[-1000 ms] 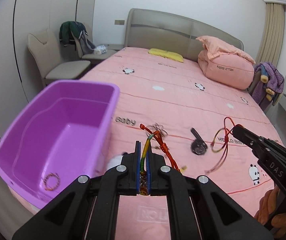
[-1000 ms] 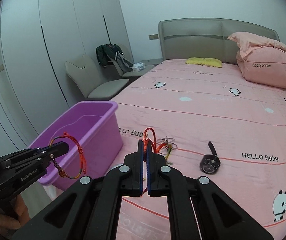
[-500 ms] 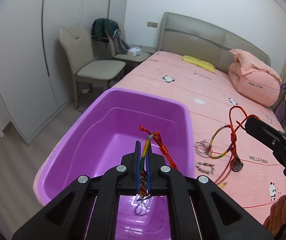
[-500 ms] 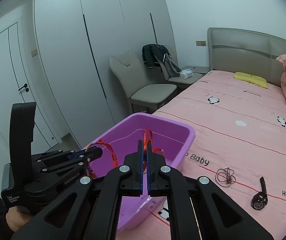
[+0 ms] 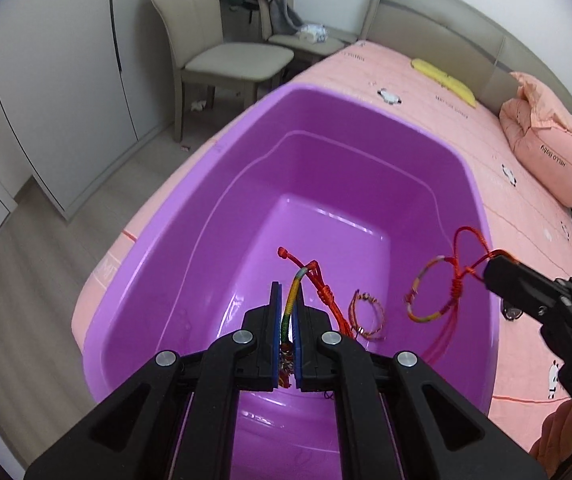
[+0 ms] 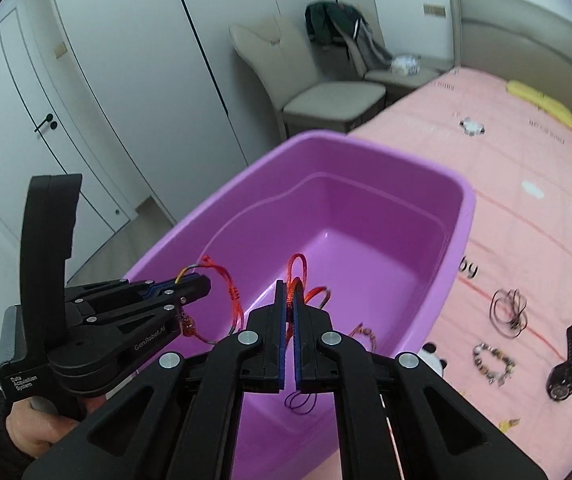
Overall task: Organize jewelry
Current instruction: 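Open both tools to drop the bracelets into the purple basin, then move both open tools back over the yellow charms on the bed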
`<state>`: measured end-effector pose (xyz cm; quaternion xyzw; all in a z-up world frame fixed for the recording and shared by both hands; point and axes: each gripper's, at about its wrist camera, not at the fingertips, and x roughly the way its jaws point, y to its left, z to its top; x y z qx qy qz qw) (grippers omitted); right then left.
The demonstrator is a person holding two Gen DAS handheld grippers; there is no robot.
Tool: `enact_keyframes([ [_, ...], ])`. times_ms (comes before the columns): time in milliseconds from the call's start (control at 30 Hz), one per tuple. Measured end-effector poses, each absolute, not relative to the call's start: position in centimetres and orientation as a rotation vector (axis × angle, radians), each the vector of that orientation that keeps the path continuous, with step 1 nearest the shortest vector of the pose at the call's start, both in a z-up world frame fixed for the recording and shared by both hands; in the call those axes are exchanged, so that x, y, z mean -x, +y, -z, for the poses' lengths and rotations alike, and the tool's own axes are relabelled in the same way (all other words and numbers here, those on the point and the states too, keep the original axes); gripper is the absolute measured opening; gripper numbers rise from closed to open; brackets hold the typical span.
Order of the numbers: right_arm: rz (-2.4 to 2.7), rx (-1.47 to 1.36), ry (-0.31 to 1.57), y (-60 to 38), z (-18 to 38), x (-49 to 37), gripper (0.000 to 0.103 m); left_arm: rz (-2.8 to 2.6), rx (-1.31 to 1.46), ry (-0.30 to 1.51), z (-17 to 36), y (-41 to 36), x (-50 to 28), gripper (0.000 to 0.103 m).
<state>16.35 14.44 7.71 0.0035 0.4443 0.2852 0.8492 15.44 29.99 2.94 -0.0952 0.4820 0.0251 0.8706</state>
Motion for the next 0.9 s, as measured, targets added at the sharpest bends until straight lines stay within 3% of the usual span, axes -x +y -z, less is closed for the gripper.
enact_keyframes([
  [200, -0.579, 0.009, 0.998, 15.4, -6.7, -17.1, 0.004, -0.060, 0.212, 1.072, -2.1, 30.5, -15.9, 0.006],
  [233, -0.569, 0.028, 1.001, 15.6, -6.6, -17.1, 0.011, -0.069, 0.212, 1.076, -2.1, 30.5, -16.0, 0.006],
  [267, -0.563, 0.039, 1.004, 15.7, -6.6, -16.9, 0.026, -0.077, 0.213, 1.079, -2.2, 30.4, -16.0, 0.012],
  [300, -0.561, 0.046, 1.007, 15.7, -6.5, -16.8, 0.037, -0.095, 0.210, 1.087, -2.3, 30.5, -16.0, 0.030],
  [333, -0.561, 0.045, 1.007, 15.5, -6.4, -16.8, 0.058, -0.113, 0.206, 1.090, -2.5, 30.2, -15.9, 0.045],
  [367, -0.555, 0.037, 0.994, 15.2, -6.5, -16.7, 0.064, -0.141, 0.204, 1.085, -2.7, 30.4, -15.8, 0.076],
  [400, -0.544, 0.034, 0.984, 15.0, -6.7, -16.5, 0.064, -0.168, 0.205, 1.073, -3.0, 30.6, -15.5, 0.089],
  [900, -0.542, -0.070, 0.896, 10.0, -8.5, -13.5, 0.067, -0.195, 0.226, 1.021, -5.6, 30.4, -12.5, 0.089],
])
